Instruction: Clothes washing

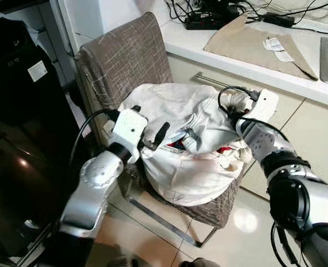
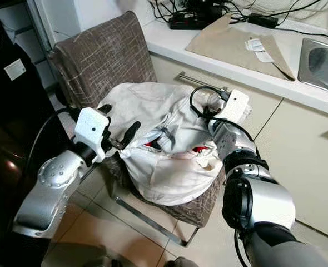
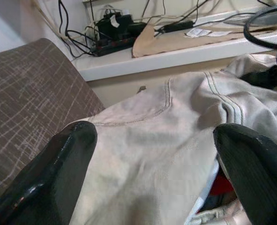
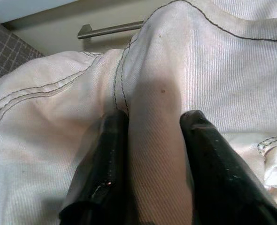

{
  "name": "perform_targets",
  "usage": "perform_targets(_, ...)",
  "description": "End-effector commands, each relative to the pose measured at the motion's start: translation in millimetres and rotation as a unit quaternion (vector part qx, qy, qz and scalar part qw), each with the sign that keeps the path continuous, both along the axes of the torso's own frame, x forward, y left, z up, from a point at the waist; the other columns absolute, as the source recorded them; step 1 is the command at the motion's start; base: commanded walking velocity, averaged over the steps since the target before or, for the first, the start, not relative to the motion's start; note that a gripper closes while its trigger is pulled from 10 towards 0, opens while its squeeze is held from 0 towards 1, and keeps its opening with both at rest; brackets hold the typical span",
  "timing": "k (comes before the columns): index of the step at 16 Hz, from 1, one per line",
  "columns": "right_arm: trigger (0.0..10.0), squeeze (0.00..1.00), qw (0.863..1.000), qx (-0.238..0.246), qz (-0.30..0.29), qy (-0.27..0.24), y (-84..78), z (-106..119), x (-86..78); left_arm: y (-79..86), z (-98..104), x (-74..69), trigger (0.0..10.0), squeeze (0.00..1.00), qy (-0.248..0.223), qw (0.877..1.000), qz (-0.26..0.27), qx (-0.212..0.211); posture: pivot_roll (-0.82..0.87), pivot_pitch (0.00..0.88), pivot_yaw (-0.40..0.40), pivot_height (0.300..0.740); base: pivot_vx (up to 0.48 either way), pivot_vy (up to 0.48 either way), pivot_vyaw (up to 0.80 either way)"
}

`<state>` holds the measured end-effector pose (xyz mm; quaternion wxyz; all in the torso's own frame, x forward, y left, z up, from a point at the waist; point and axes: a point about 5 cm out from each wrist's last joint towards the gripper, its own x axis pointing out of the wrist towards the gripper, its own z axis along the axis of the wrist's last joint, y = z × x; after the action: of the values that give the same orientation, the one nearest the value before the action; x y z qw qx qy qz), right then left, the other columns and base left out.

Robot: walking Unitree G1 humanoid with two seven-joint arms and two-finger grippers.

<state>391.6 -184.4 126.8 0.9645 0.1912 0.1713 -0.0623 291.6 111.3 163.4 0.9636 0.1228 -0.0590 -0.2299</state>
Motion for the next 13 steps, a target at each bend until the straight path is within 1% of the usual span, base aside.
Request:
perform_targets(1, 0.0, 0.0, 0.999, -0.018, 0.027, 0.04, 10.3, -21.5, -8.8, 7.2, -5.4, 7.1, 10.0, 0.0, 0.007, 0.999, 0.042, 0.005, 0.06, 0.0, -0.024, 0.74, 0.0, 0.0, 0.0)
perform_targets(2, 0.0, 0.0, 0.999, -0.035, 0.031, 0.027, 12.0, -18.9, -7.5, 15.6, -9.1, 12.4, 10.0, 0.0, 0.018, 0.996, 0.082, -0.018, 0.05, 0.0, -0.026, 0.74, 0.0, 0.0, 0.0)
perform_targets(3, 0.0, 0.0, 0.998, -0.044, 0.032, 0.021, 13.1, -17.8, -7.0, 19.6, -9.7, 13.5, 10.0, 0.0, 0.025, 0.994, 0.096, -0.043, 0.05, 0.0, -0.026, 0.74, 0.0, 0.0, 0.0)
perform_targets(4, 0.0, 0.0, 0.998, -0.057, 0.028, 0.01, 13.9, -13.6, -5.1, 25.0, -11.1, 16.1, 10.0, 0.0, 0.025, 0.991, 0.12, -0.047, 0.04, 0.002, -0.028, 0.74, 0.0, 0.0, 0.0)
perform_targets(5, 0.0, 0.0, 0.997, -0.078, 0.027, -0.008, 14.3, -7.9, -2.8, 27.2, -11.5, 17.7, 10.0, 0.0, 0.027, 0.99, 0.13, -0.055, 0.04, 0.003, -0.028, 0.74, 0.0, 0.0, 0.0)
perform_targets(6, 0.0, 0.0, 0.994, -0.101, 0.019, -0.03, 12.8, -0.5, -0.2, 27.8, -12.2, 18.7, 10.0, 0.0, 0.026, 0.989, 0.135, -0.052, 0.04, 0.002, -0.029, 0.74, 0.0, 0.0, 0.0)
perform_targets(7, 0.0, 0.0, 0.993, -0.113, 0.02, -0.04, 13.0, 3.5, 1.1, 28.0, -12.4, 19.4, 10.0, 0.0, 0.026, 0.989, 0.136, -0.051, 0.03, 0.0, -0.028, 0.74, 0.0, 0.0, 0.0)
perform_targets(8, 0.0, 0.0, 0.988, -0.136, 0.025, -0.067, 14.9, 12.9, 4.1, 28.6, -12.4, 21.7, 10.0, 0.0, 0.023, 0.988, 0.14, -0.052, 0.03, 0.0, -0.027, 0.74, 0.0, 0.0, 0.0)
perform_targets(9, 0.0, 0.0, 0.982, -0.157, 0.023, -0.106, 15.3, 27.1, 7.7, 31.5, -11.3, 24.3, 10.0, 0.0, 0.017, 0.985, 0.159, -0.06, 0.03, 0.0, -0.028, 0.74, 0.0, 0.0, 0.0)
perform_targets(10, 0.0, 0.0, 0.98, -0.16, 0.023, -0.12, 15.3, 32.4, 8.9, 33.8, -10.8, 25.7, 10.0, 0.0, 0.018, 0.983, 0.17, -0.068, 0.02, 0.0, -0.028, 0.74, 0.0, 0.0, 0.0)
perform_targets(11, 0.0, 0.0, 0.975, -0.166, 0.019, -0.148, 13.2, 44.2, 11.2, 38.9, -9.1, 28.5, 10.0, 0.0, 0.014, 0.978, 0.194, -0.08, 0.02, 0.0, -0.029, 0.74, 0.0, 0.0, 0.0)
perform_targets(13, 0.0, 0.0, 0.968, -0.177, 0.026, -0.175, 13.2, 54.2, 12.7, 41.6, -7.8, 29.7, 10.0, 0.0, 0.011, 0.973, 0.21, -0.097, 0.02, 0.0, -0.032, 0.74, 0.0, 0.0, 0.61)
